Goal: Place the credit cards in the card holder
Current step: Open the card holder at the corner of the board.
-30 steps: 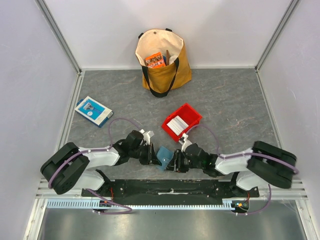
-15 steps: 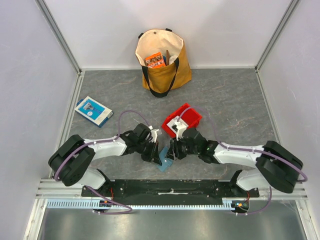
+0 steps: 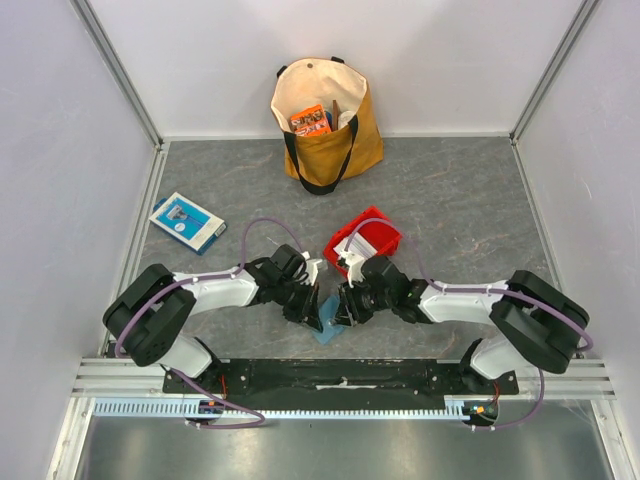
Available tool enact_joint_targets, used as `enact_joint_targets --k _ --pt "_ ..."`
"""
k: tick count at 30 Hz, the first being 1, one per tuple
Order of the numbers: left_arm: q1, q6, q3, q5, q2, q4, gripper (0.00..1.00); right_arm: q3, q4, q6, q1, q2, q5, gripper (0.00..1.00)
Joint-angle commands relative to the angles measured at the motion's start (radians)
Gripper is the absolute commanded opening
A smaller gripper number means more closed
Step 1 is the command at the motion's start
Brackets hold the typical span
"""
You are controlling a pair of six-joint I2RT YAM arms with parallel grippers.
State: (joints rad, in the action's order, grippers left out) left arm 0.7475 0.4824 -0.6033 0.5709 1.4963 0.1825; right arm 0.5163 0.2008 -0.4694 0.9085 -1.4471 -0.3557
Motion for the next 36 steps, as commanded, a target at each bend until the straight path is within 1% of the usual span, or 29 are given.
enact_joint_targets --k 1,6,10,12,15,19,23,26,28,30,31,33,35,36 --pt "0.000 -0.057 -0.023 -0.022 0.015 0.026 0.02 0.011 -0.012 0.041 0.006 -0.088 -0.158 0.32" --pt "-0.004 -0.033 -0.015 -0.057 0.015 0.006 0.02 0.019 -0.024 0.048 0.007 -0.088 -0.230 0.29" --pt "-0.008 -0.002 -0.007 -0.077 0.022 -0.018 0.02 0.045 -0.109 0.081 0.026 -0.090 -0.250 0.30" --pt "-0.008 0.013 -0.003 -0.086 0.024 -0.031 0.02 0.057 -0.142 0.087 0.044 -0.096 -0.224 0.31" --pt "-0.008 0.030 0.010 -0.083 0.016 -0.051 0.02 0.048 -0.117 0.068 0.055 -0.110 -0.203 0.31" --pt "-0.007 0.068 0.037 -0.091 -0.011 -0.089 0.02 0.073 -0.120 0.055 0.079 -0.163 -0.167 0.28" --pt "-0.008 0.108 0.060 -0.120 -0.051 -0.110 0.02 0.094 -0.159 0.026 0.110 -0.179 -0.051 0.27" --pt "-0.008 0.139 0.071 -0.163 -0.079 -0.109 0.02 0.076 -0.132 0.003 0.118 -0.180 -0.072 0.25" --pt "-0.010 0.160 0.079 -0.190 -0.091 -0.115 0.02 0.077 -0.130 -0.006 0.136 -0.180 -0.092 0.17" --pt "-0.008 0.188 0.085 -0.215 -0.094 -0.121 0.02 0.065 -0.101 -0.012 0.168 -0.171 -0.106 0.14" --pt "-0.010 0.203 0.091 -0.223 -0.094 -0.130 0.02 0.059 -0.074 -0.018 0.181 -0.171 -0.124 0.09" --pt "-0.010 0.234 0.102 -0.229 -0.093 -0.161 0.02 0.059 -0.044 -0.015 0.204 -0.177 -0.166 0.06" --pt "-0.010 0.260 0.106 -0.241 -0.090 -0.172 0.02 0.067 -0.032 -0.008 0.220 -0.182 -0.183 0.00" --pt "-0.010 0.271 0.109 -0.249 -0.091 -0.173 0.02 0.070 -0.029 -0.002 0.225 -0.182 -0.198 0.00"
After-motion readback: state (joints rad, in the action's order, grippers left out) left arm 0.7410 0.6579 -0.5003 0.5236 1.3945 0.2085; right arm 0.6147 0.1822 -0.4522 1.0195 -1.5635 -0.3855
